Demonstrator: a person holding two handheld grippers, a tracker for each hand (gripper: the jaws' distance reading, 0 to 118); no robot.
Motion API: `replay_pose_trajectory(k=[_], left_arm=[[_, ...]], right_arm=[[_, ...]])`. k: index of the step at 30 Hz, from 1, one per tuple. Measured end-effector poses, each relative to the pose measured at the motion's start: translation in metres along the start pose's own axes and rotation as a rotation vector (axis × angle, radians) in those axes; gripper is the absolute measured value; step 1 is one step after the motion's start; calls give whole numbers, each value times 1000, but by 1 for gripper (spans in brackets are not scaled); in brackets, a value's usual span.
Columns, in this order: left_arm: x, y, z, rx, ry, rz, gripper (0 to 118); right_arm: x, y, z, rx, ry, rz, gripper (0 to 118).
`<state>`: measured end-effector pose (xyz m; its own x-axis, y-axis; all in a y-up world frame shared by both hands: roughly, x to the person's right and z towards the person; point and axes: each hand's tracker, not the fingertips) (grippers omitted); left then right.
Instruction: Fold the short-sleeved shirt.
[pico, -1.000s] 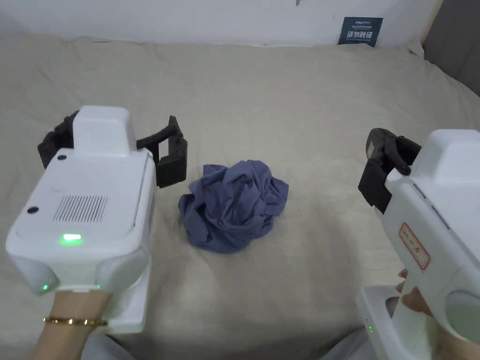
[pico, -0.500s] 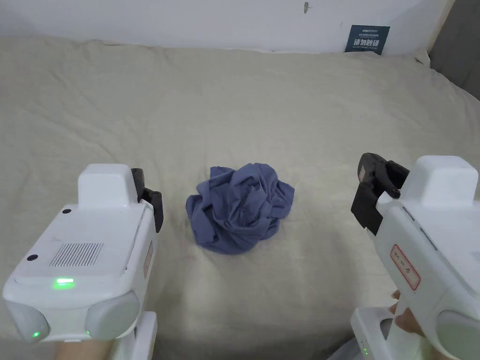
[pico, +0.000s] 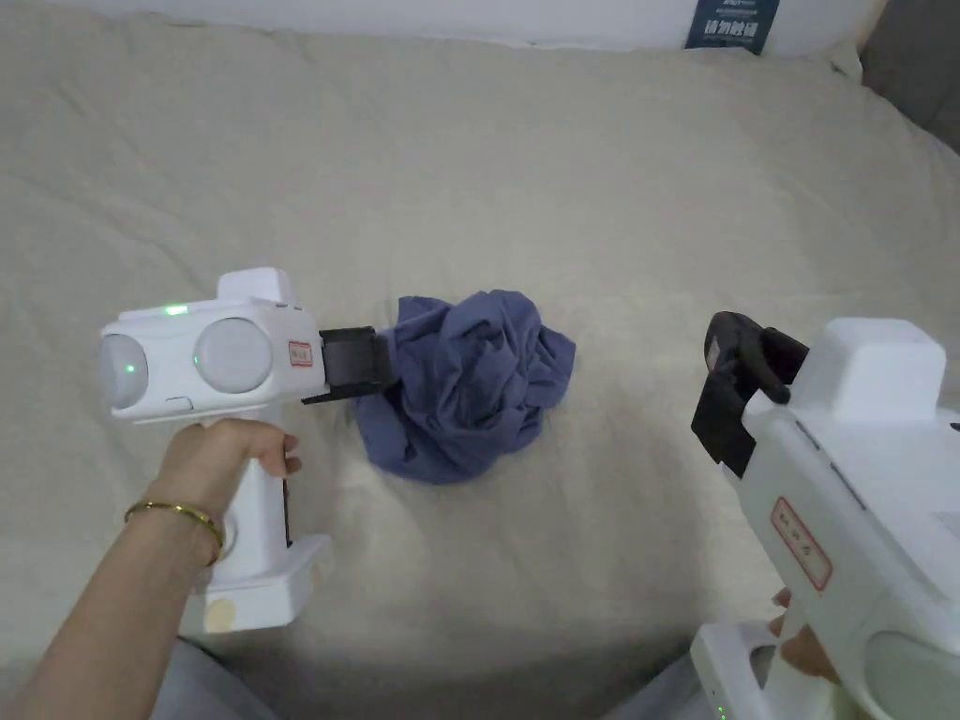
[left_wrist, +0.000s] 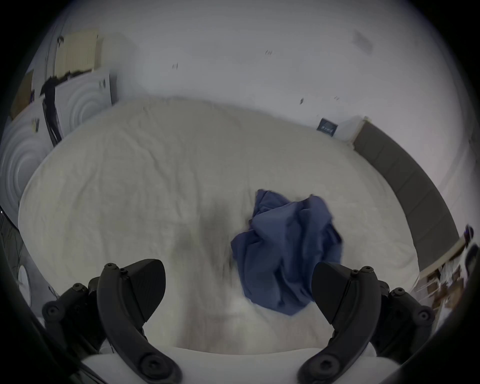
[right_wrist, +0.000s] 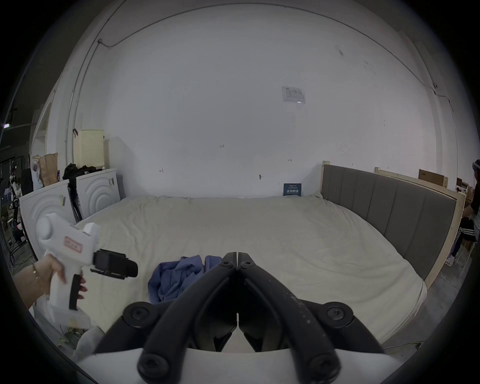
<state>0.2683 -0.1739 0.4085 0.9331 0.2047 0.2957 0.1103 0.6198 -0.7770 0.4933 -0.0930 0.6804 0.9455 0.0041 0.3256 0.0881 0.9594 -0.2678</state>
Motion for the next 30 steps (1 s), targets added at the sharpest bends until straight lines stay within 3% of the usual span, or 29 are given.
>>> replay_pose_trajectory(k=[4,10,16,17,19,20,23,26,27,28,29,30], left_arm=[[-1,22,-48,-68,82,16,115],[12,32,-99,-174,168,-126,112],[17,29,-125,-254,119,-147,65],[18,27,-125,-247,107,-143,53],[23,25,-124,-232,37,-146,15],[27,24,-123,-232,37,-157,2],[32,21,-117,-218,36,-244,1],[23,26,-90,-121,6,-194,1],[19,27,-80,-86,-14,-154,1],[13,28,-69,-51,-39,-107,1],[9,28,-62,-34,-45,-83,1],[5,29,-55,-10,-41,-77,1]], right_arm=[[7,-6,-13,-40,-19,-5,1],[16,-16,-36,-103,-46,-19,1],[22,-19,-49,-125,-57,-23,1],[22,-19,-50,-126,-58,-23,1],[22,-20,-53,-128,-57,-24,1],[22,-20,-54,-129,-56,-22,1],[22,-18,-60,-143,-50,-8,1],[22,-7,-78,-193,-19,28,2],[23,-3,-87,-208,-17,43,6],[24,2,-99,-208,-10,46,17],[25,7,-112,-236,13,60,36],[27,12,-128,-277,30,72,65]])
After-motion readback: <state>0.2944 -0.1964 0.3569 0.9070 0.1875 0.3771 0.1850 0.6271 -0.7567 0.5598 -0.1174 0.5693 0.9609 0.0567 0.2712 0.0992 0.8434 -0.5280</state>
